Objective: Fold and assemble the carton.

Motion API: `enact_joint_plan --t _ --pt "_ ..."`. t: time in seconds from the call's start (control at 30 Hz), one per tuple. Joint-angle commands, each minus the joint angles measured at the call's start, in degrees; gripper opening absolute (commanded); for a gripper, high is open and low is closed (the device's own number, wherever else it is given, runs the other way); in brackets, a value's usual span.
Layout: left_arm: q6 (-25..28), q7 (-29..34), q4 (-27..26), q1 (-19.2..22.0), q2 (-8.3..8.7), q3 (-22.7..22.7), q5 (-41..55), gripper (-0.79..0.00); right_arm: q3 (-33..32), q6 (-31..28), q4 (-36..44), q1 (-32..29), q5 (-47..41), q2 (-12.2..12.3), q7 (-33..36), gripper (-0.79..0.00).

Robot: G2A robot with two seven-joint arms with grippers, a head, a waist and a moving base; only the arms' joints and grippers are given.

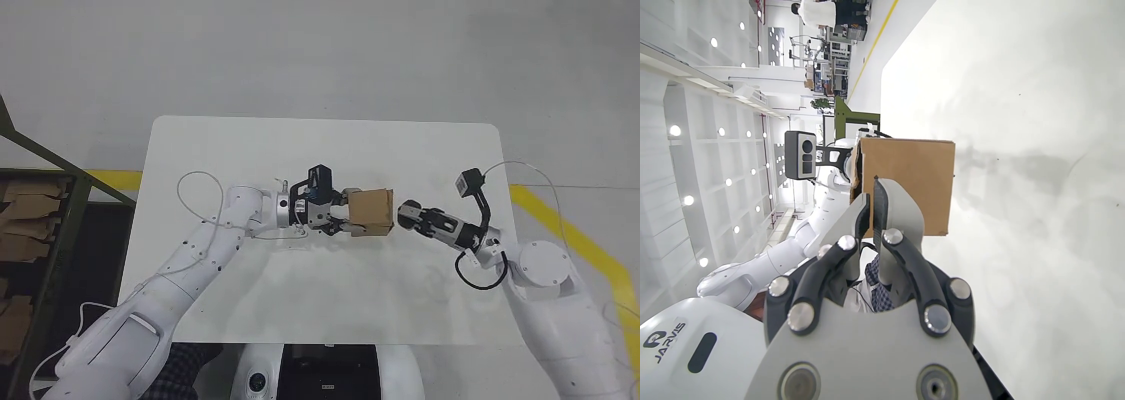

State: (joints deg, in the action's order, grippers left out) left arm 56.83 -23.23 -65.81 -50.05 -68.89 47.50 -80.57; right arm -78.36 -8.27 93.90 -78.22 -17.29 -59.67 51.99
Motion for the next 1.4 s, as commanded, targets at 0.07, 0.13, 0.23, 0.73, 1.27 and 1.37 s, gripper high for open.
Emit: enact_joint_plan --t 0.07,0.13,0.23,0.73,1.27,1.37 --pt "0.1 0.1 -0.1 0.0 -0.04 0.0 0.1 -0.351 1.0 0.1 -0.3 0.7 0.3 -0.1 0.5 -0.785" --pt "0.0 0.2 -0.2 0.0 -0.07 0.0 0.1 -0.354 1.8 0.2 -0.5 1.3 0.6 -0.1 1.0 -0.785" --pt "0.0 0.3 -0.3 0.0 -0.13 -0.1 0.0 -0.354 2.8 0.2 -0.6 1.9 1.0 -0.3 0.8 -0.785" --pt "-1.9 2.0 5.9 0.9 -0.58 -0.4 -0.2 -0.339 -1.7 -0.5 -0.6 -1.3 0.9 0.2 -5.1 -0.785" --pt "-4.8 -0.2 13.6 2.2 -1.34 -2.6 -5.0 0.0 2.2 -2.7 -3.2 0.1 2.4 -0.6 -8.7 -0.785" --pt "-4.8 -0.4 14.9 2.7 -1.53 -2.8 -5.1 0.0 3.0 -3.7 -4.1 0.8 2.9 -0.8 -9.5 -0.785"
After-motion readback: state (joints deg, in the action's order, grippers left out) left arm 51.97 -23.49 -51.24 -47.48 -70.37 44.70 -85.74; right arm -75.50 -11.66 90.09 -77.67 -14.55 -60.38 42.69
